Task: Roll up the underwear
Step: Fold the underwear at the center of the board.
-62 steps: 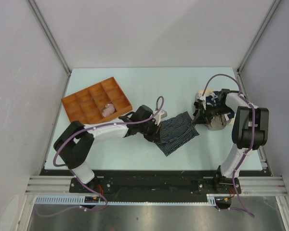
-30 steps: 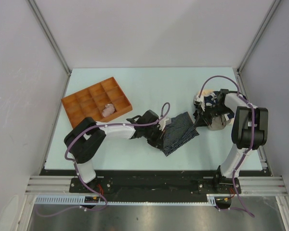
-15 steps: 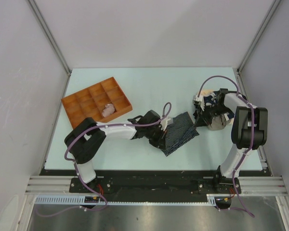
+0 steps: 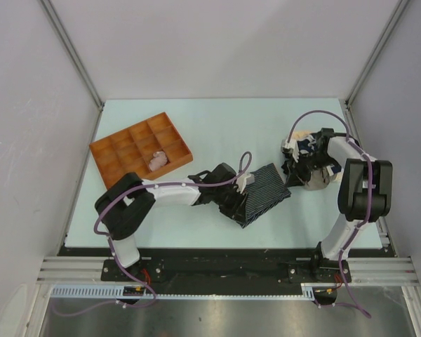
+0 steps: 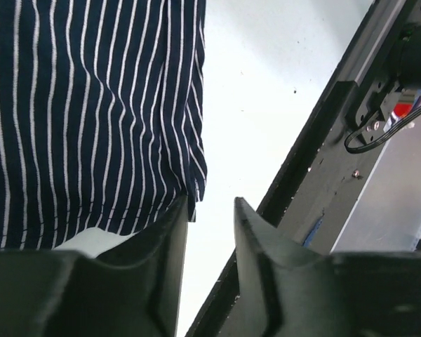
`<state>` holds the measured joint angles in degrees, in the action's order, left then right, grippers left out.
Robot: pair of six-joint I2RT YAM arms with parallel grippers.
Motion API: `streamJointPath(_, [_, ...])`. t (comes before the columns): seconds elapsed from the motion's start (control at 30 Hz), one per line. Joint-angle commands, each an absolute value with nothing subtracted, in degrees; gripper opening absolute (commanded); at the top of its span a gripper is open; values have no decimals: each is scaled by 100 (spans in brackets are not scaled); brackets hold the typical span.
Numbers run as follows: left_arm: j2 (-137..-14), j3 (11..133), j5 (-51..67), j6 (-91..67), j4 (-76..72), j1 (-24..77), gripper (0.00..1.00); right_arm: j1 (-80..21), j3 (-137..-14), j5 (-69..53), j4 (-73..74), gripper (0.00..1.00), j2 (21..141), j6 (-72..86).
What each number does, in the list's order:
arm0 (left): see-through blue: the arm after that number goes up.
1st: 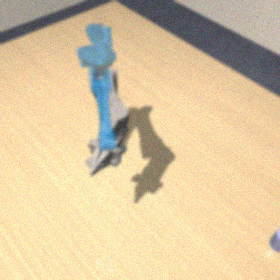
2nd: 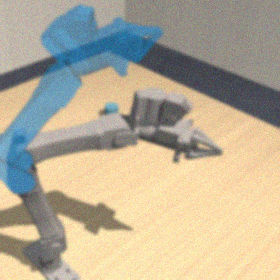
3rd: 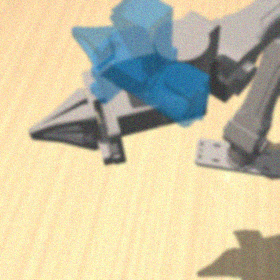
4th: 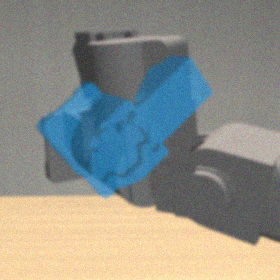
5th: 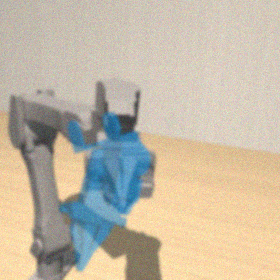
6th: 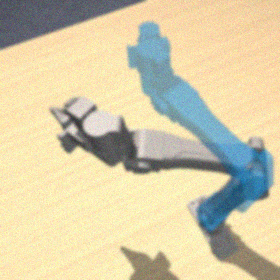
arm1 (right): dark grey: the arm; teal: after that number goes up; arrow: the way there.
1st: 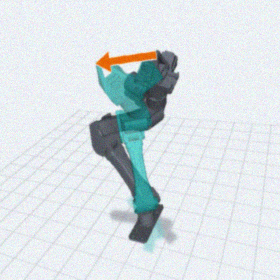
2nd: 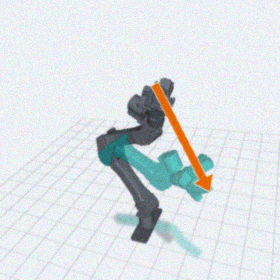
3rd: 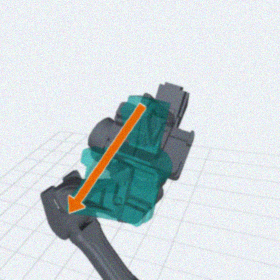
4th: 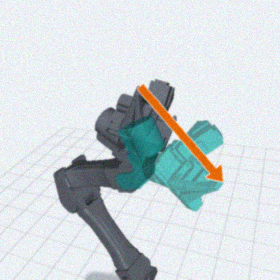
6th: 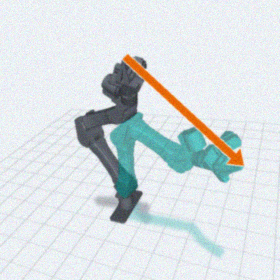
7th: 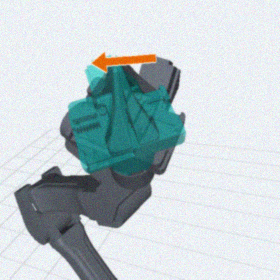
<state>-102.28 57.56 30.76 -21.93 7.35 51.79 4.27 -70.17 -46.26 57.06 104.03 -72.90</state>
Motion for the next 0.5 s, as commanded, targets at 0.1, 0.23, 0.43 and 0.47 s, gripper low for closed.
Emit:
streamJointPath(0.1, [-9792, 5783, 3129, -2250, 492, 5238, 45, 668, -7040, -4588, 6222, 44, 9511, -7778])
streamJointPath(0.23, [-9186, 5731, 2717, -1821, 624, 5238, 48, 607, -7031, -4745, 6687, 45, 9431, -9003])
streamJointPath(0.43, [-7535, 4862, 1496, -960, 27, 5221, 71, 607, -7031, -5001, 7821, 66, 9773, -12449])
streamJointPath(0.47, [-7306, 4451, 1364, -880, -496, 5221, 80, 589, -7031, -4975, 7892, 73, 9800, -13141])
